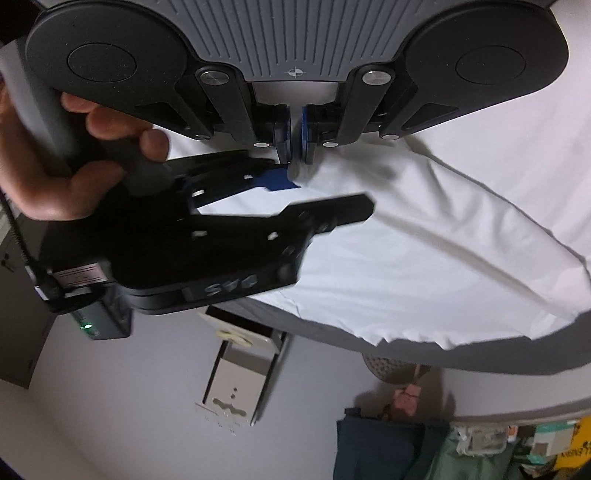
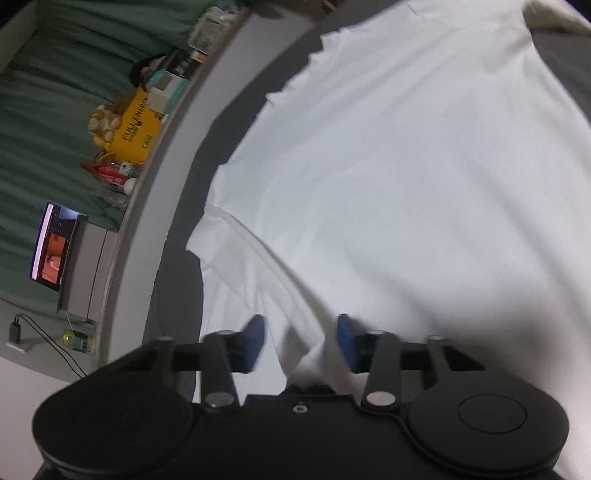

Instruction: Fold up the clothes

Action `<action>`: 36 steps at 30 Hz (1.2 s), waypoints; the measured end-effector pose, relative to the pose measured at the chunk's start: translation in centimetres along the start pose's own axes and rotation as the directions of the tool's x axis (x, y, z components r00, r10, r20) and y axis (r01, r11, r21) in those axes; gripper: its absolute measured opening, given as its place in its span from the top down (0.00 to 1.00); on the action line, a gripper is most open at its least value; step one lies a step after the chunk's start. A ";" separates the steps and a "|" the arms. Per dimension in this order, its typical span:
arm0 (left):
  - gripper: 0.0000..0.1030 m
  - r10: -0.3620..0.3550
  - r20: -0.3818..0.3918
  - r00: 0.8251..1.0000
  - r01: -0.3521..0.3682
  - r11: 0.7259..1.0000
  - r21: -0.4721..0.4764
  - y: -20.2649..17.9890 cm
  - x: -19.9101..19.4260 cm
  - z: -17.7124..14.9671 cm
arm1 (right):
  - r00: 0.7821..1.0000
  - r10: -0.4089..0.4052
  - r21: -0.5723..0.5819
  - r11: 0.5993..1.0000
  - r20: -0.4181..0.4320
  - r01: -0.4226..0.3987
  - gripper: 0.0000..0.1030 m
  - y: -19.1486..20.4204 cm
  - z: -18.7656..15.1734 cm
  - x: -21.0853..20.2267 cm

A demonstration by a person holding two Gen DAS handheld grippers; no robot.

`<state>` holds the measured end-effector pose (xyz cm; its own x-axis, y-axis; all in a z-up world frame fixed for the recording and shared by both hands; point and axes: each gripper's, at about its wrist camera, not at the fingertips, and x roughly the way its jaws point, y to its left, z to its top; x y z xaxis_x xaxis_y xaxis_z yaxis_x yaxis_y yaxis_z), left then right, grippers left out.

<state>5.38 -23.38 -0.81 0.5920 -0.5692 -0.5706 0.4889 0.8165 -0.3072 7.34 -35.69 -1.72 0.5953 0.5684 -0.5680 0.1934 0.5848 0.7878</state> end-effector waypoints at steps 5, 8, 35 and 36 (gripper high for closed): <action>0.97 -0.002 -0.042 0.999 0.004 0.999 0.034 -0.8 0.3 -0.5 | 1.000 0.015 0.057 0.998 0.022 -0.016 0.94 -1.2 -0.1 0.2; 0.97 -0.011 -0.053 0.999 0.015 0.998 0.062 -1.1 -0.2 -0.9 | 0.999 0.020 0.076 0.997 0.044 -0.023 0.96 -1.6 -0.1 0.1; 0.97 -0.025 -0.039 0.999 0.028 0.997 0.072 -2.2 -1.2 -2.5 | 0.999 -0.033 0.022 0.999 0.037 0.032 0.96 -1.0 -0.4 -0.6; 0.97 -0.028 -0.035 0.999 0.030 0.996 0.078 -2.2 -1.1 -2.4 | 0.998 -0.032 0.024 0.999 0.051 0.031 0.96 -1.0 -0.3 -0.8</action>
<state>2.09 -24.33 -1.34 0.5553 -0.5878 -0.5883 0.5553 0.7887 -0.2639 6.41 -36.59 -2.11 0.6281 0.5189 -0.5799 0.2304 0.5878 0.7755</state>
